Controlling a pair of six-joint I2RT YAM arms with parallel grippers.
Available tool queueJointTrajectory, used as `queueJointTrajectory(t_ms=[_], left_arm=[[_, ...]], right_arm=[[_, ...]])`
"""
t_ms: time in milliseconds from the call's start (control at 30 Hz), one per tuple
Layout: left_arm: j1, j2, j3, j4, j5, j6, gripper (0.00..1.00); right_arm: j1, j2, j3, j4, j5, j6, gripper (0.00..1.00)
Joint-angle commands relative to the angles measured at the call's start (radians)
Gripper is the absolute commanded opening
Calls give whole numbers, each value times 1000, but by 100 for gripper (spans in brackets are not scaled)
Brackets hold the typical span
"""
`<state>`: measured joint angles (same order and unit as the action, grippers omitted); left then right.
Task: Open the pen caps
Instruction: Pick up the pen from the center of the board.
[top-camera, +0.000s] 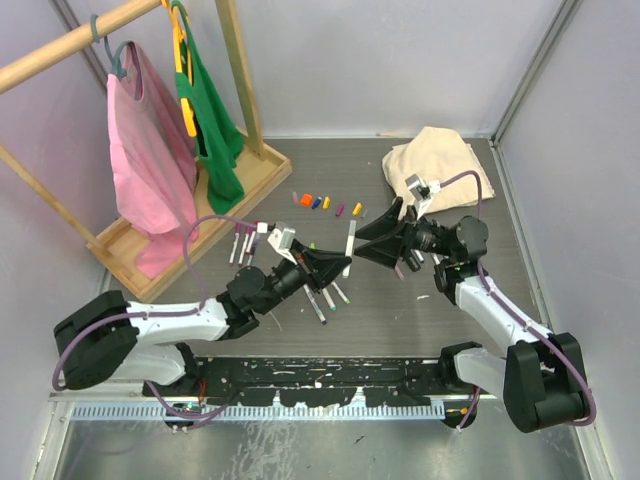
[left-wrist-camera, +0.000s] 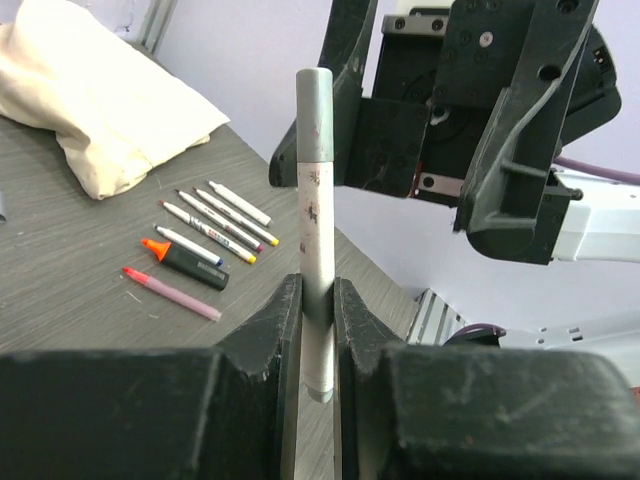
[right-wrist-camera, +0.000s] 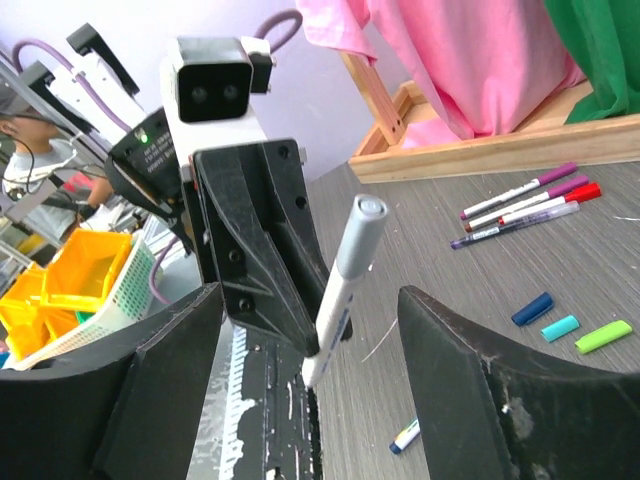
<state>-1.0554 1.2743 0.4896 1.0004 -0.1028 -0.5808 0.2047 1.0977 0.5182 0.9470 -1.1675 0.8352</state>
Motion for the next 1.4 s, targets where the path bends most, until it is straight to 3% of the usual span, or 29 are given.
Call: queueJointTrajectory(t_ms=[0, 233, 467, 733, 967, 1133, 1167, 1267, 1367], left_arm=[[-27, 39, 35, 162, -49, 40, 0], [-65, 90, 54, 224, -101, 58, 0], [-88, 109, 68, 245, -145, 68, 0], [-100, 119, 73, 246, -177, 61, 0], [-107, 123, 78, 245, -186, 52, 0], [-108, 119, 74, 242, -178, 51, 1], [-109, 117, 73, 236, -172, 53, 3], [-109, 108, 64, 216, -149, 55, 29], [-109, 93, 36, 213, -127, 62, 46]], right_arm=[[1, -15, -9, 123, 71, 87, 76], [18, -5, -32, 126, 111, 124, 75], [31, -7, -32, 96, 117, 105, 67], [49, -15, -13, 16, 104, 46, 39], [69, -22, -1, -48, 96, -17, 35], [68, -23, 25, -103, 76, -68, 11], [68, -23, 29, -109, 71, -73, 8], [69, -22, 40, -136, 62, -88, 5], [69, -25, 54, -171, 55, -113, 3]])
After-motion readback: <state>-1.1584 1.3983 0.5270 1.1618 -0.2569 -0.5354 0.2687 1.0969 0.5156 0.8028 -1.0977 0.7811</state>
